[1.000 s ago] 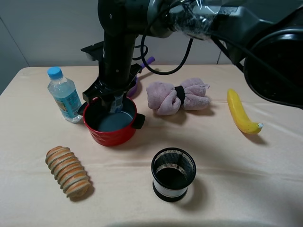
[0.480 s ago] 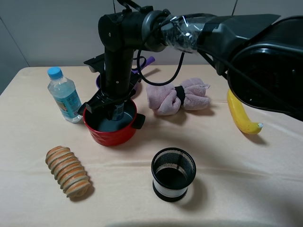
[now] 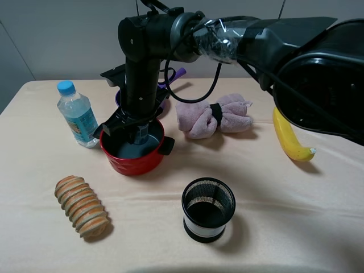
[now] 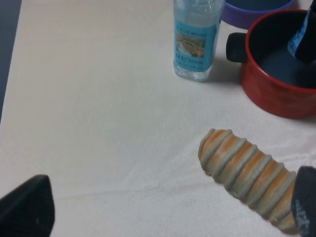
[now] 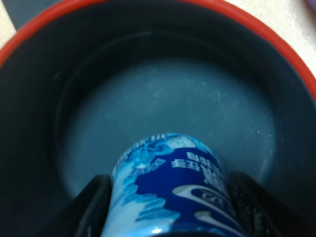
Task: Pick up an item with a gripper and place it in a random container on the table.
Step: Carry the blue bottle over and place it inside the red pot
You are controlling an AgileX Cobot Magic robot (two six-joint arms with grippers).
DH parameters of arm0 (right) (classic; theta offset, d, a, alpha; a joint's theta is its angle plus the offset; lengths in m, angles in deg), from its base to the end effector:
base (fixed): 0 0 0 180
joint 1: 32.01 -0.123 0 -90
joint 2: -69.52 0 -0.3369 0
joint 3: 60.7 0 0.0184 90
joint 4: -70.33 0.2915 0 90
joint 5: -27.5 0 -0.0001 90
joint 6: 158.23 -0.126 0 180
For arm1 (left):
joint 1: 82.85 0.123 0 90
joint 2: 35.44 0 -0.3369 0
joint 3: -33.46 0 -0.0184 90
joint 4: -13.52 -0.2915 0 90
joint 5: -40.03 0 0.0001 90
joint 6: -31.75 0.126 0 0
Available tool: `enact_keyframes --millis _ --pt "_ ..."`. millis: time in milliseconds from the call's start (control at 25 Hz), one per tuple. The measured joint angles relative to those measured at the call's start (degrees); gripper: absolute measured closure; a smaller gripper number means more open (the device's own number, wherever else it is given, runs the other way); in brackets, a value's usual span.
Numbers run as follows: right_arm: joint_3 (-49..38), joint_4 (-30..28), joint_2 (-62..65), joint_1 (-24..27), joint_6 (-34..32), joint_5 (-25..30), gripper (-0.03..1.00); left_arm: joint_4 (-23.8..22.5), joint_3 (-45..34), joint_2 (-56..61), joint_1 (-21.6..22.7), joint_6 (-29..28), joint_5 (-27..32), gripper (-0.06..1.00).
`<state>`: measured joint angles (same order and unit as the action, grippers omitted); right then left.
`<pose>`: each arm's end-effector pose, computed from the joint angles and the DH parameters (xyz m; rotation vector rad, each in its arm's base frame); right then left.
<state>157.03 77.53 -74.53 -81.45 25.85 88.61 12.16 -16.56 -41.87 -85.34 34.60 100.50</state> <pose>0.3700 0.4536 0.1344 -1.2727 2.6843 0.2862 0.0104 0.0022 0.2801 0.0941 2.0384 0.0323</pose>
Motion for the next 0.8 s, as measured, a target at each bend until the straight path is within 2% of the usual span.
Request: enact_keyframes --millis 120,280,360,800 --pt "0.0 0.0 0.0 0.0 0.0 0.0 0.57 0.0 0.0 0.0 0.0 0.0 0.0 -0.03" --pt "0.0 0.0 0.0 0.0 0.0 0.0 0.36 0.0 0.0 0.0 0.0 0.0 0.0 -0.03" --pt "0.0 0.1 0.0 0.0 0.0 0.0 0.31 0.0 0.0 0.0 0.0 0.0 0.0 -0.03" --pt "0.0 0.0 0.1 0.0 0.0 0.1 0.27 0.0 0.0 0.0 0.0 0.0 0.0 -0.03"
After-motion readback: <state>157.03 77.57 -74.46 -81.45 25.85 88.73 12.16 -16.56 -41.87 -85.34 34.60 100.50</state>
